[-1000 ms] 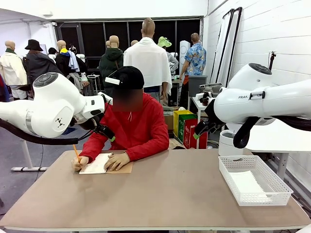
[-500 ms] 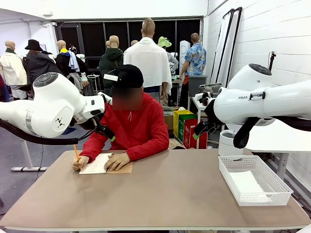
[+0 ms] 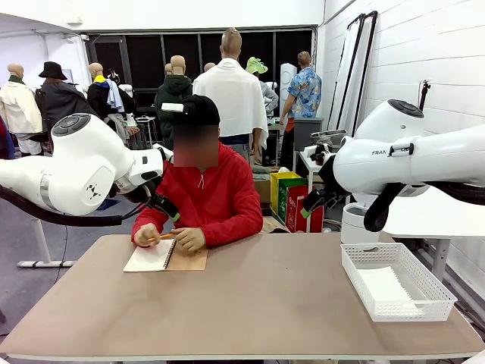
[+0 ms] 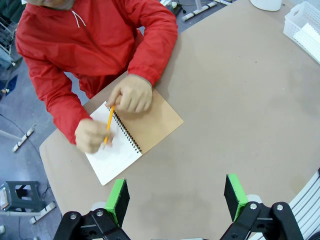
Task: Sort the paper based on its condition.
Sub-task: If a person hands you a paper, place it in the Organizing basket , and if it's crumpled, put it in the Trash can.
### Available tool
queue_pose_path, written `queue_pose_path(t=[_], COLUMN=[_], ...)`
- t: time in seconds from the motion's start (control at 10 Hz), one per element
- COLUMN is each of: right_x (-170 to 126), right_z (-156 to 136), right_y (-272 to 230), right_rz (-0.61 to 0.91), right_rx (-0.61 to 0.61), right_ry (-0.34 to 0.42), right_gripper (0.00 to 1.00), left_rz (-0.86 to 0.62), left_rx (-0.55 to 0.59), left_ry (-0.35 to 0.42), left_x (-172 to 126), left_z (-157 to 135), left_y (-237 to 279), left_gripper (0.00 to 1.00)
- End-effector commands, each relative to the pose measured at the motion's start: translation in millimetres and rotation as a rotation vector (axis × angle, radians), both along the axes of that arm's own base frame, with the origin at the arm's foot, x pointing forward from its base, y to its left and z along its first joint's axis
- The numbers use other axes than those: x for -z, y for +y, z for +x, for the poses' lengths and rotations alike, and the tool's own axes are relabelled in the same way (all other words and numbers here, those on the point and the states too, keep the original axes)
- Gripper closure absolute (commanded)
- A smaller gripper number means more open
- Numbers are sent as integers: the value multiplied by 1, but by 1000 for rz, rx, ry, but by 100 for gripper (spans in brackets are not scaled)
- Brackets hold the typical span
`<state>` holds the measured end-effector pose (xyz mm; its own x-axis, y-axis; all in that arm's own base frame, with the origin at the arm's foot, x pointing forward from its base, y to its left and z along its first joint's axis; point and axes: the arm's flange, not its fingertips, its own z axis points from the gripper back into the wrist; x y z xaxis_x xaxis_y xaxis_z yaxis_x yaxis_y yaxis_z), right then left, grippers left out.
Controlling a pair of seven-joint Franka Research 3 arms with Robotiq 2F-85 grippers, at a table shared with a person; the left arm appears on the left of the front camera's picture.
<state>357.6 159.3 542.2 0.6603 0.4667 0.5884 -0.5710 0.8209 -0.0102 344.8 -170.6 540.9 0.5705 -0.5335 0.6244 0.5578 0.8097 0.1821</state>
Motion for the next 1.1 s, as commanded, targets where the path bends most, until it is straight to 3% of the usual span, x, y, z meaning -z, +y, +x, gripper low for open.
queue_pose_path(t=[0.0, 1.0], right_x=[1, 1], right_z=[0, 0], right_y=[0, 0], right_rz=[0, 0], right_rx=[1, 1], right_ry=[1, 1], right_gripper=[0, 0], left_rz=[-4, -4], left_rx=[1, 1], left_ry=[3, 3], left_x=[1, 1], left_z=[0, 0], left_y=[1, 1], left_gripper=[0, 0])
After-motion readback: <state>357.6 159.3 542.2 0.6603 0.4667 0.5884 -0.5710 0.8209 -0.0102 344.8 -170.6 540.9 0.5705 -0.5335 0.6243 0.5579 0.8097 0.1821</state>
